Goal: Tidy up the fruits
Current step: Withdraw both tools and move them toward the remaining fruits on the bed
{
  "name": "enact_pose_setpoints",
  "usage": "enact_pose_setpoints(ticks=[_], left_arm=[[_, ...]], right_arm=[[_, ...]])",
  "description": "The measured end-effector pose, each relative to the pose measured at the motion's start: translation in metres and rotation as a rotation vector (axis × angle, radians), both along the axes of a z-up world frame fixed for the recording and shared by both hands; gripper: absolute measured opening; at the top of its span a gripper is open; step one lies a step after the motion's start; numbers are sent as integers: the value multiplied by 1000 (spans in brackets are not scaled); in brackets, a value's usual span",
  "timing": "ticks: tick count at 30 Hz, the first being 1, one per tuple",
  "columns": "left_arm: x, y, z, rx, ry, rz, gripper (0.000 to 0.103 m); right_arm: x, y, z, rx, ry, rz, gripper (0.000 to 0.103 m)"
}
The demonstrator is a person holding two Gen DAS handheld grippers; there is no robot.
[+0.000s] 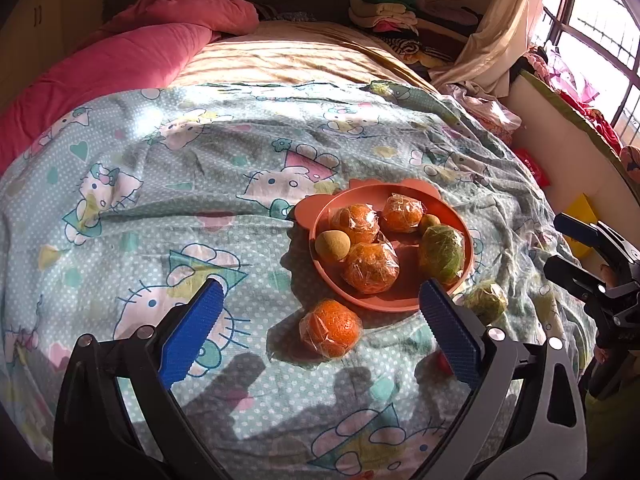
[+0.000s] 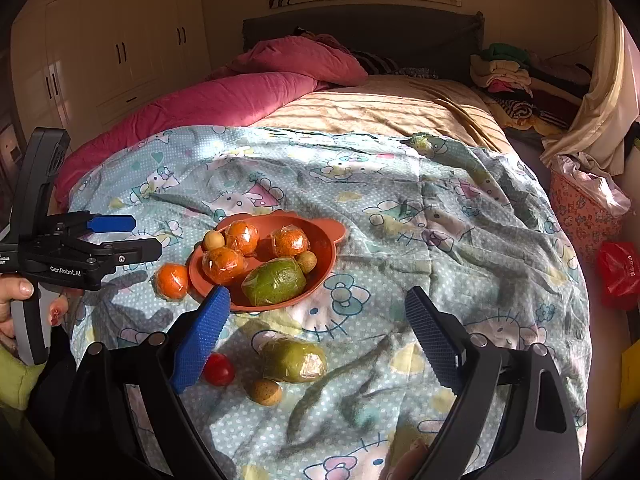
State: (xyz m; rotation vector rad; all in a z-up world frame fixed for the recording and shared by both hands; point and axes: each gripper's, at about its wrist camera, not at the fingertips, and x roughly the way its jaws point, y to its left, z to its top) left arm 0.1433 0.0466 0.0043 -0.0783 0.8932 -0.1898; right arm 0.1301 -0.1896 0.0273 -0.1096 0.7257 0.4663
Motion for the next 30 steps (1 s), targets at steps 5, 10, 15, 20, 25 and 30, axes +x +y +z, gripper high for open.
enact_pose_setpoints(ticks=[5,10,15,20,25,30], left_arm=[[-6,-1,-4,2,8,-1,93],[-10,-1,-11,4,25,5,93],[-14,-4,-18,15,38,0,93],[-19,-5,-23,25,50,-3,93],[-21,-7,-28,34,58,-4,93],[-22,-10,-32,42,64,-11,93]], right_arm=[[-8,-2,-2,-6,-6,-14,92],[-13,-1,-8,-18,6,-17,93],[-19,-2,-13,-20,18,-19,93],[-25,-2,-17,-22,29,-17,94],[-31,-1,-27,-40,47,-16,94],[-36,3,-39,-57,70,-12,94]])
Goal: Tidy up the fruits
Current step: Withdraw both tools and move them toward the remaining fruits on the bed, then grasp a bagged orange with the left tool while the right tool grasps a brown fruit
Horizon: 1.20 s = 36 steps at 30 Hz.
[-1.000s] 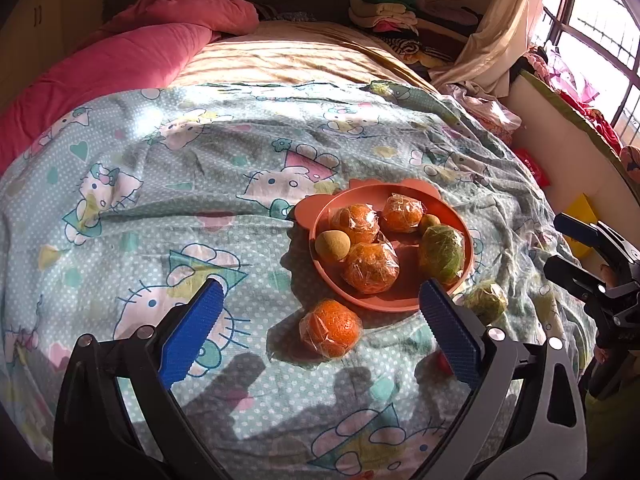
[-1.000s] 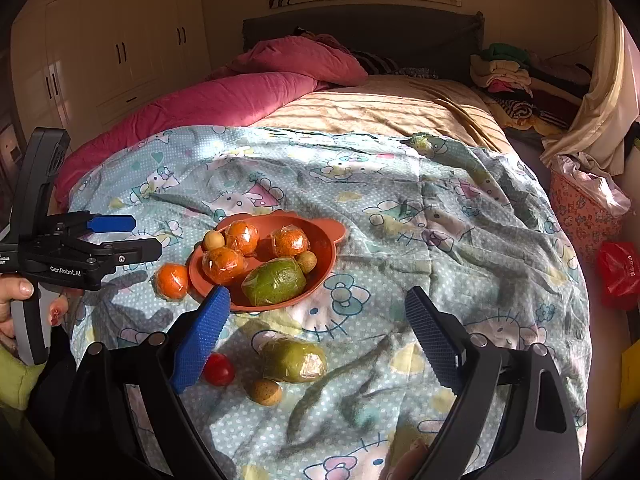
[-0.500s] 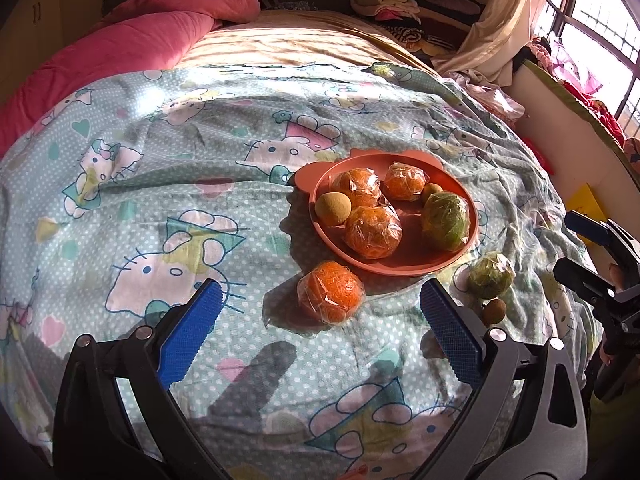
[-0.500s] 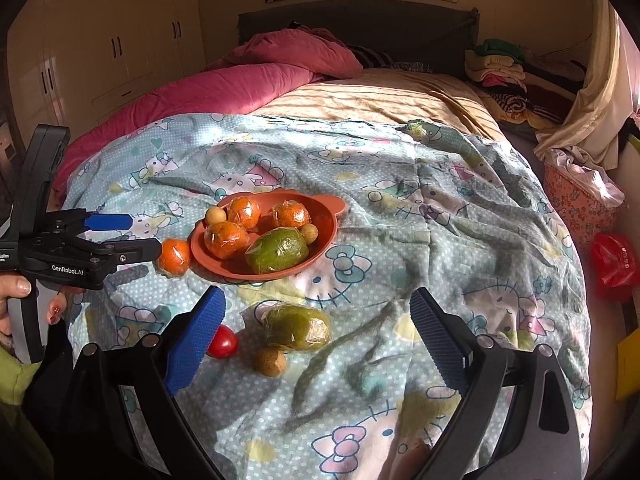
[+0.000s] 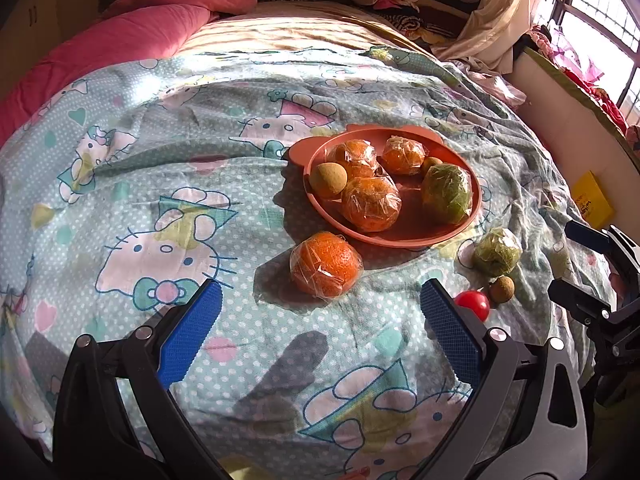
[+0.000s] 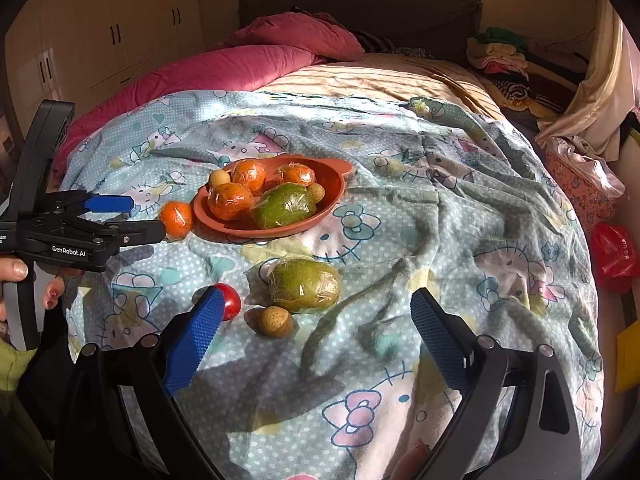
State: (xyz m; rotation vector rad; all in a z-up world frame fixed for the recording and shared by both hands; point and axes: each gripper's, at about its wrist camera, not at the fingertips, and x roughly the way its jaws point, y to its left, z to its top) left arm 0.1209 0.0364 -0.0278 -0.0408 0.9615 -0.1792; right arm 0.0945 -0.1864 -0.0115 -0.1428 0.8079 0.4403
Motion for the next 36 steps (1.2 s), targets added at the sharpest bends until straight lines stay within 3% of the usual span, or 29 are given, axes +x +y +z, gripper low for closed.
enact_pose_setpoints(ticks=[16,20,25,30,36], left_arm=[[7,-5,-16,5,24,-8,93],[11,-5,-18,-4,30,-11,93],[17,-6,-20,-8,33,-11,93],[22,-6,-21,-12,32,-13,93],[26,-8,-24,-17,31,-20,93]], right_arm=[[-3,11,-25,-28,43,17,92],[-1,13,-29,-34,52,19,86],[0,16,-34,-43,61,29,73],[4,18,-39,-42,78,41,50],[6,20,-41,-28,85,59,35]])
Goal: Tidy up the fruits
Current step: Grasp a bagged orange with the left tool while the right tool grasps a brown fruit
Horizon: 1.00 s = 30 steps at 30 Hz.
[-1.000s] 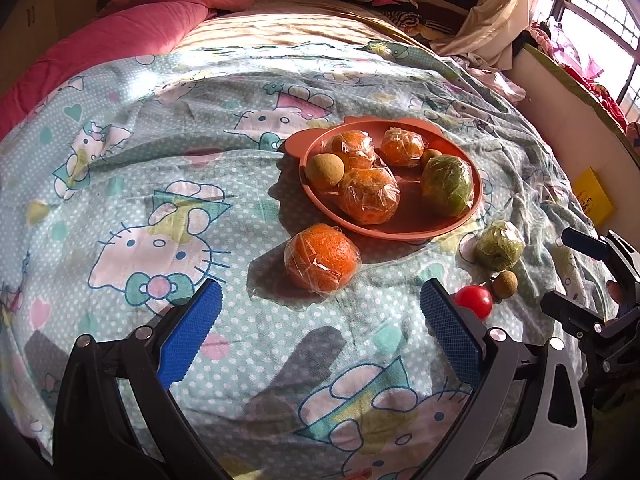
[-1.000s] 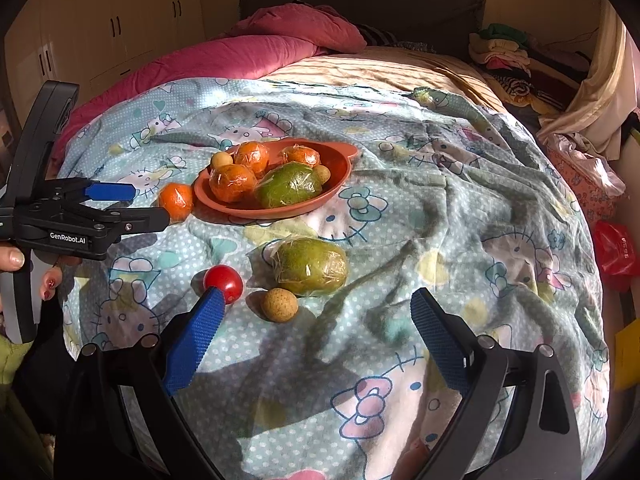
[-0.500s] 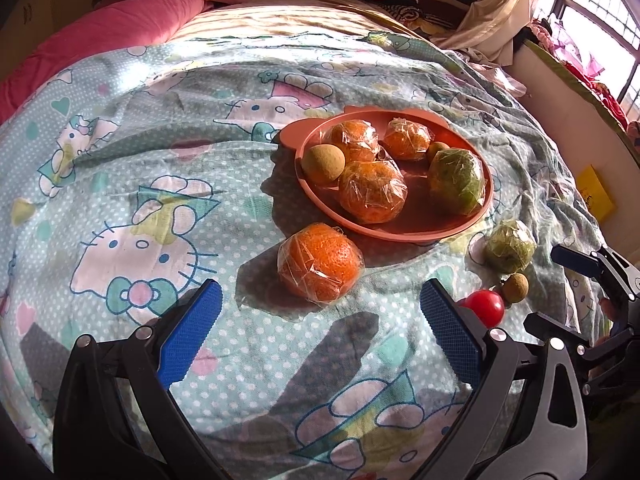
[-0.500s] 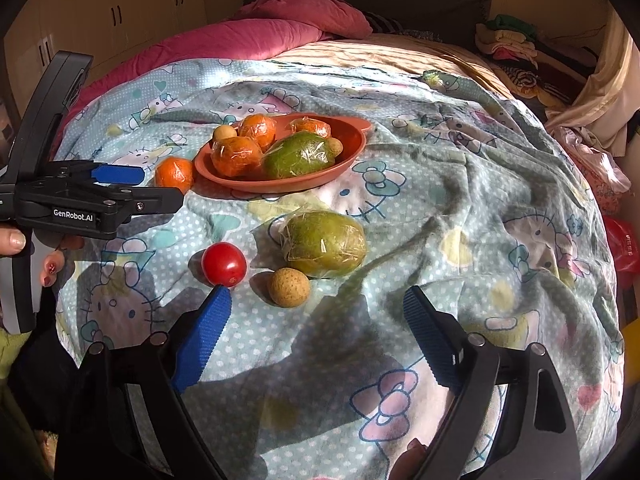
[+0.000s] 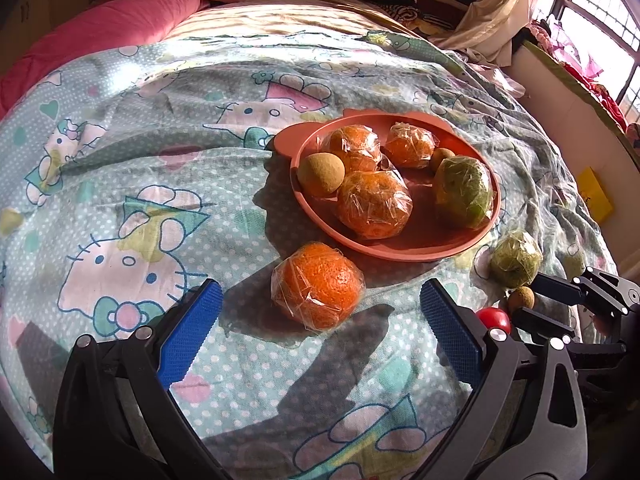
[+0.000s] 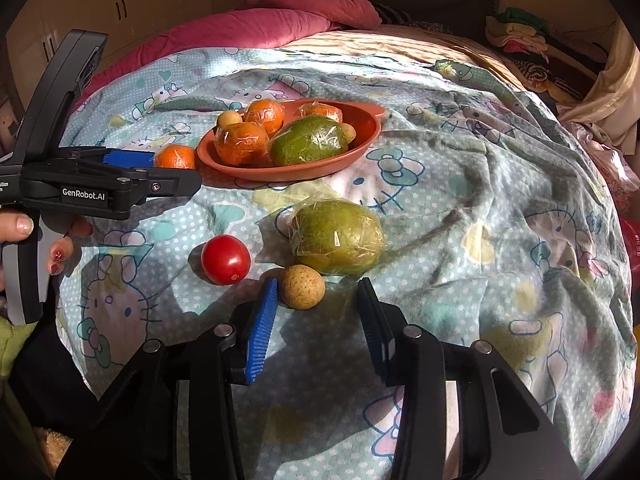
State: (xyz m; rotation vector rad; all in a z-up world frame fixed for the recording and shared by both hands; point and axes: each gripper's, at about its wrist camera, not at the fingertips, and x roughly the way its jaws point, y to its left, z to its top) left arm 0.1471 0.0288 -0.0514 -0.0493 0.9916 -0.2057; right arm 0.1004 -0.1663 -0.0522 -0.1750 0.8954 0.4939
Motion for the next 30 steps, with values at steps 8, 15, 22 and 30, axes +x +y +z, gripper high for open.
enact_pose_setpoints(ticks=[8,15,22,30], left_arm=[[2,2,0,-12,-9,-12,69],[3,3,1,-18,-15,-24,37],[3,4,2,-30,-12,-31,36],[-4,3,11,-39,-16,-44,35]], right_arm=[[2,2,-3,3,5,7,32],[2,4,-3,15,14,24,22],[1,2,-2,32,20,25,22],[-4,-7,17,76,-2,19,22]])
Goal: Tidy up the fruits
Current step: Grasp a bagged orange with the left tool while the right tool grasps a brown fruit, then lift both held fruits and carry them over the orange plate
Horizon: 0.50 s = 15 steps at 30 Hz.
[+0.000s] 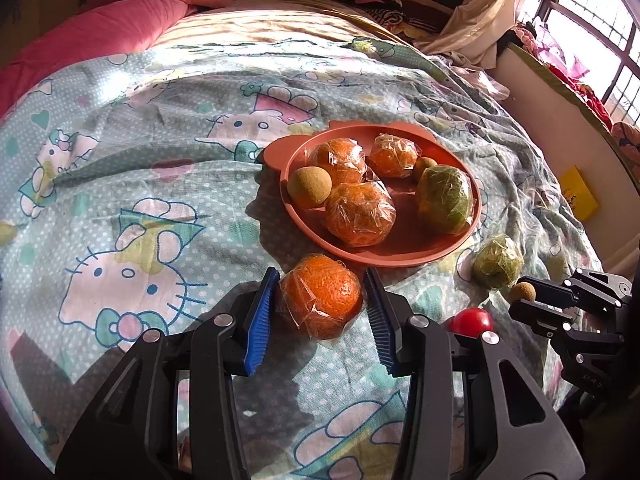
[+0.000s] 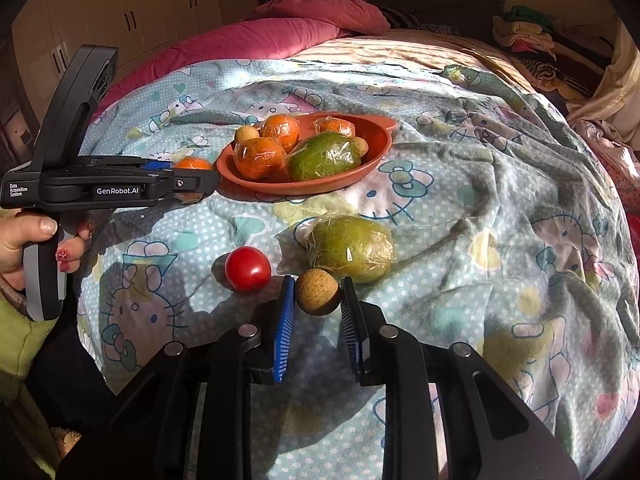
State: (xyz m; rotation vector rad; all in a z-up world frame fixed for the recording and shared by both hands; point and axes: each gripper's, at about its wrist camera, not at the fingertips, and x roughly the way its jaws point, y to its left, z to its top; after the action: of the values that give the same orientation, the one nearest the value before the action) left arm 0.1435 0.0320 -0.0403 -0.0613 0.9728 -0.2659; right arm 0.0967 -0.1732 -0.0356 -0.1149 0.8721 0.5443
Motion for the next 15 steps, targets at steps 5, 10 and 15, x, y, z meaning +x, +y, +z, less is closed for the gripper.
enact_pose_setpoints(ticks=[5,10,15], left_arm=[[-2,-1,11,2,-16,-6,35],[1,0,23,-1,-35,-1,35],[5,-4,31,-8,-48,-6,35]], right_arm=[[3,-7,19,38,-27,-8,22],[13,-14,33,61,-48,-18,22],[29,-16,41,62,-57,-30,22]])
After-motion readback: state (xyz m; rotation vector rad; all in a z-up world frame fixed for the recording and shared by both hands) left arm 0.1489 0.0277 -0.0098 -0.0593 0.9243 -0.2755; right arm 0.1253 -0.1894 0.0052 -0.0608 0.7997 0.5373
